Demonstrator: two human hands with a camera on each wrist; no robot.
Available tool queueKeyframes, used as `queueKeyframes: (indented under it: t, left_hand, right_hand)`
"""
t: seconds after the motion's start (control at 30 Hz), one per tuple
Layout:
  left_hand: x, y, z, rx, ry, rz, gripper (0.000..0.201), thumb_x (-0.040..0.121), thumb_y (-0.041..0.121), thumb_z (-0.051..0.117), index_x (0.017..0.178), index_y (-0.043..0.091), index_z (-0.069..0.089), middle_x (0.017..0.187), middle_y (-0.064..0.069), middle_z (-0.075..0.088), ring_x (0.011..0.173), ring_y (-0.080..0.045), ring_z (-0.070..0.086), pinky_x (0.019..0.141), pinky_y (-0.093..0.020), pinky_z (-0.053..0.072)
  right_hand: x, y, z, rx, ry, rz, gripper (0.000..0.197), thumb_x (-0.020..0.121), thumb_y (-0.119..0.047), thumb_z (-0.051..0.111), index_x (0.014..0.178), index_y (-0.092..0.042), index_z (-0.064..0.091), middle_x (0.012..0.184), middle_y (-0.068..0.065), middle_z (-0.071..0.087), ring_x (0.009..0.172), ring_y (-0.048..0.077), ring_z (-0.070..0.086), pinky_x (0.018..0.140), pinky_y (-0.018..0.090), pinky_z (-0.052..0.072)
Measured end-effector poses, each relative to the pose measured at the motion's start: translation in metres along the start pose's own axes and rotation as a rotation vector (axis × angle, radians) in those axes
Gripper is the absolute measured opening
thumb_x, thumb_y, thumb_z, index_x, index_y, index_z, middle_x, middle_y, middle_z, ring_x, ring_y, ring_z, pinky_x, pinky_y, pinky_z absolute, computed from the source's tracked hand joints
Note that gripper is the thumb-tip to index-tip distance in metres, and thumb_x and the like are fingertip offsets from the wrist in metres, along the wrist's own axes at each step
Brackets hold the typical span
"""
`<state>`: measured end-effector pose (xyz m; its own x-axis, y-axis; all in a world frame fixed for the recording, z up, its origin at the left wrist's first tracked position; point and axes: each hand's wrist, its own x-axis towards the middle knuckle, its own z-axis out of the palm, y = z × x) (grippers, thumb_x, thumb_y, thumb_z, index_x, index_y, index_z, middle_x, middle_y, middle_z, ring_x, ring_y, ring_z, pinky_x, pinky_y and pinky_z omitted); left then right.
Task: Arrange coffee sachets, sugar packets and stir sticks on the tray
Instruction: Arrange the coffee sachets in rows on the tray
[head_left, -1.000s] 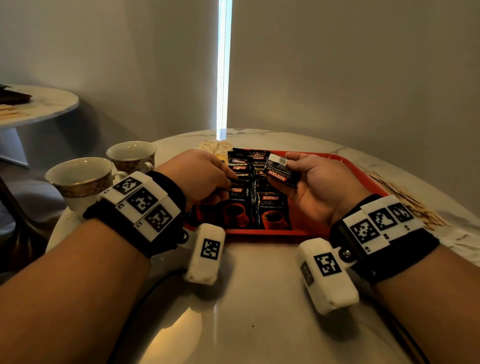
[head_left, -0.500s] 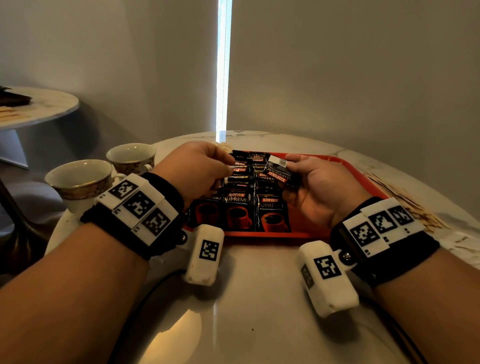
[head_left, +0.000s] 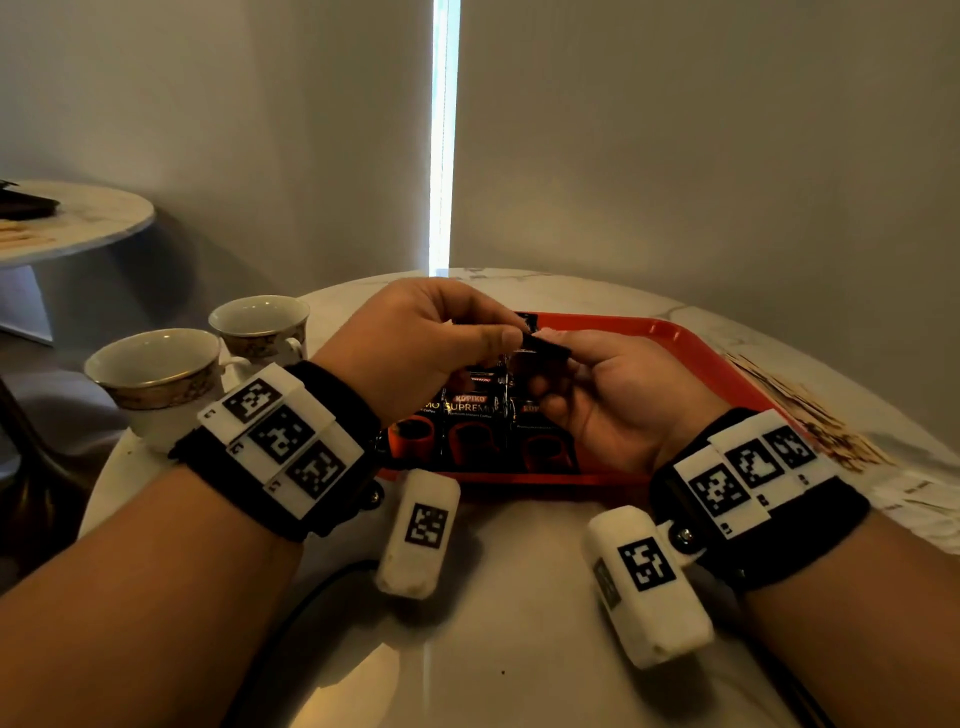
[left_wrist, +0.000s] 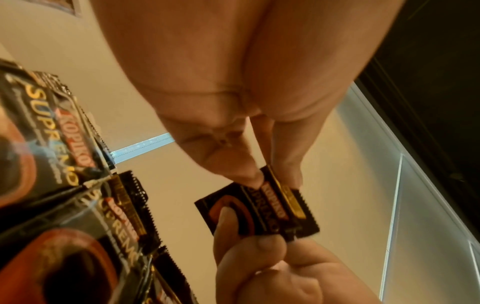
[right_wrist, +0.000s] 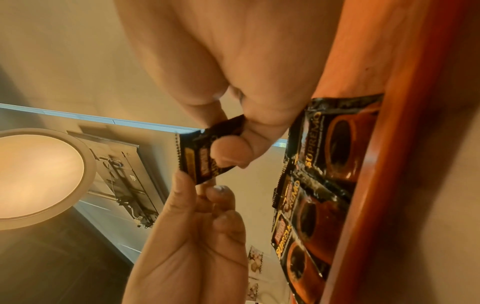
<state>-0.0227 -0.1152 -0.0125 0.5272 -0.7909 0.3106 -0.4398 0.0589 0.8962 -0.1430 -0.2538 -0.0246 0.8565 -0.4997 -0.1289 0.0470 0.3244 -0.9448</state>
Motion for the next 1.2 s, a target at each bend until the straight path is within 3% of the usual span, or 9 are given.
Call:
queueKeyframes:
  t: [0.1, 0.2, 0.33, 0.47, 0.6, 0.7, 0.97, 1.07, 1.2]
  left_hand:
    - [0.002, -0.001, 0.001, -0.078, 0.075, 0.041, 0.009, 0.089, 0.015, 0.071, 0.086, 0.022, 0.074, 0.079, 0.002, 0.074, 0.071, -0.011, 0.067, 0.062, -0.031, 0.054]
    - [0.004, -0.001, 0.000, -0.178, 0.190, 0.063, 0.010, 0.091, 0.010, 0.069, 0.087, 0.019, 0.071, 0.068, 0.006, 0.071, 0.061, -0.006, 0.064, 0.051, -0.021, 0.051]
    - [0.005, -0.002, -0.003, -0.188, 0.275, 0.029, 0.010, 0.092, 0.013, 0.069, 0.086, 0.021, 0.071, 0.059, 0.008, 0.066, 0.049, -0.005, 0.054, 0.045, -0.018, 0.047]
    - [0.006, -0.003, -0.003, -0.173, 0.257, -0.033, 0.011, 0.091, 0.014, 0.070, 0.083, 0.021, 0.073, 0.055, 0.005, 0.061, 0.047, -0.009, 0.050, 0.043, -0.019, 0.044]
    - [0.005, -0.003, 0.001, -0.127, 0.192, -0.076, 0.008, 0.091, 0.016, 0.071, 0.084, 0.018, 0.075, 0.059, 0.000, 0.061, 0.047, -0.009, 0.050, 0.044, -0.020, 0.044]
    - [0.005, -0.004, 0.002, -0.124, 0.178, -0.094, 0.007, 0.090, 0.017, 0.072, 0.085, 0.019, 0.076, 0.058, 0.001, 0.062, 0.049, -0.012, 0.051, 0.047, -0.024, 0.046]
    - [0.005, -0.003, -0.005, -0.233, 0.277, -0.110, 0.010, 0.089, 0.028, 0.071, 0.094, 0.020, 0.070, 0.087, 0.001, 0.066, 0.065, -0.009, 0.055, 0.052, -0.023, 0.047]
    - [0.009, -0.005, -0.011, -0.222, 0.395, -0.114, 0.005, 0.092, 0.030, 0.069, 0.092, 0.025, 0.066, 0.095, 0.004, 0.066, 0.081, -0.009, 0.059, 0.068, -0.027, 0.050]
    - [0.010, -0.005, -0.014, -0.180, 0.386, -0.216, 0.021, 0.093, 0.042, 0.066, 0.105, 0.025, 0.064, 0.105, 0.002, 0.067, 0.097, -0.013, 0.062, 0.086, -0.034, 0.051]
  right_hand:
    - [-0.001, -0.001, -0.001, -0.069, -0.044, 0.030, 0.033, 0.104, -0.032, 0.046, 0.120, -0.008, 0.064, 0.078, 0.006, 0.061, 0.050, 0.011, 0.048, 0.040, 0.019, 0.035]
    - [-0.005, -0.007, -0.005, -0.151, -0.115, 0.080, 0.042, 0.099, -0.054, 0.047, 0.097, -0.016, 0.065, 0.065, 0.003, 0.053, 0.042, 0.009, 0.037, 0.037, 0.017, 0.025]
    - [-0.007, -0.014, -0.009, -0.336, -0.070, -0.015, 0.047, 0.084, -0.063, 0.058, 0.096, -0.018, 0.063, 0.059, -0.001, 0.042, 0.043, 0.012, 0.028, 0.039, 0.017, 0.020]
    - [-0.003, -0.009, -0.008, -0.393, -0.020, -0.249, 0.040, 0.064, -0.051, 0.075, 0.085, -0.018, 0.068, 0.066, -0.001, 0.055, 0.057, 0.016, 0.045, 0.046, 0.027, 0.035]
    - [-0.003, -0.006, -0.003, -0.285, -0.041, -0.324, 0.027, 0.075, -0.022, 0.076, 0.097, -0.008, 0.069, 0.089, 0.012, 0.075, 0.079, 0.030, 0.072, 0.063, 0.037, 0.059]
    - [-0.004, -0.005, -0.001, -0.264, -0.009, -0.325, 0.003, 0.089, -0.005, 0.067, 0.091, -0.008, 0.068, 0.082, 0.012, 0.074, 0.069, 0.023, 0.071, 0.051, 0.027, 0.053]
    - [0.015, -0.005, -0.020, -0.230, 0.179, -0.335, 0.008, 0.092, 0.001, 0.061, 0.095, -0.007, 0.062, 0.082, 0.013, 0.071, 0.060, 0.022, 0.062, 0.045, 0.028, 0.042]
    - [0.023, -0.003, -0.034, -0.195, 0.235, -0.260, 0.014, 0.091, 0.004, 0.059, 0.097, -0.007, 0.064, 0.086, 0.016, 0.073, 0.071, 0.033, 0.063, 0.058, 0.035, 0.044]
    - [0.020, 0.003, -0.041, -0.423, 0.206, -0.149, 0.012, 0.091, 0.001, 0.061, 0.100, -0.005, 0.067, 0.081, 0.013, 0.069, 0.049, 0.014, 0.051, 0.039, 0.025, 0.034]
